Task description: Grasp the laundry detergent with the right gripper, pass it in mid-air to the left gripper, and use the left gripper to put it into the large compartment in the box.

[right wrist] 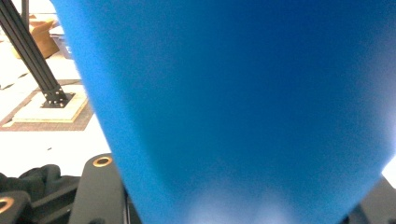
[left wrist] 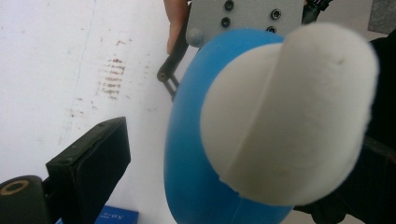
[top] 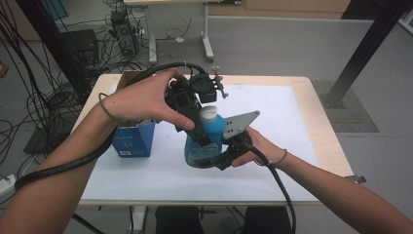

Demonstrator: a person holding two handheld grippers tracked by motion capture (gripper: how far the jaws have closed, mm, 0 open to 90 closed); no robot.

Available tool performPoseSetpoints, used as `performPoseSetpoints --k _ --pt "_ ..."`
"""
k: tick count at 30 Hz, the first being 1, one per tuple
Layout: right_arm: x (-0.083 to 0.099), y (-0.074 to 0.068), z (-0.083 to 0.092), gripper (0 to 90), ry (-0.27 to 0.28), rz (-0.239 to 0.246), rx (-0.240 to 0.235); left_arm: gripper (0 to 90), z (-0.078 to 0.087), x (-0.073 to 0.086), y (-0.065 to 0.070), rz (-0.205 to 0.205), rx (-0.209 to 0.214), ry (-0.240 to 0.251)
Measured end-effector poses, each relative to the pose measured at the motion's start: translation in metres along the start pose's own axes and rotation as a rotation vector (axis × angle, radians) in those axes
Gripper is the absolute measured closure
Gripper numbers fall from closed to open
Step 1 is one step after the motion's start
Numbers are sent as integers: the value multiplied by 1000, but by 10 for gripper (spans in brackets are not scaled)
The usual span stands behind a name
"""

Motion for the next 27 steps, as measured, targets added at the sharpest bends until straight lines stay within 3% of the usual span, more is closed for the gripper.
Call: performPoseSetpoints --k 27 --pt "-2 1 -1 391 -2 10 1 93 -6 -3 6 -30 27 -7"
Point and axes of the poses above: each handheld gripper's, and its own axes: z roughly backward along the jaws, x roughly out of its underside, y roughly to its right, the point moved 8 cm from there along -z, roughly forward along the jaws, and after that the axes turned 11 degrees about -x, right-handed, at the moved point
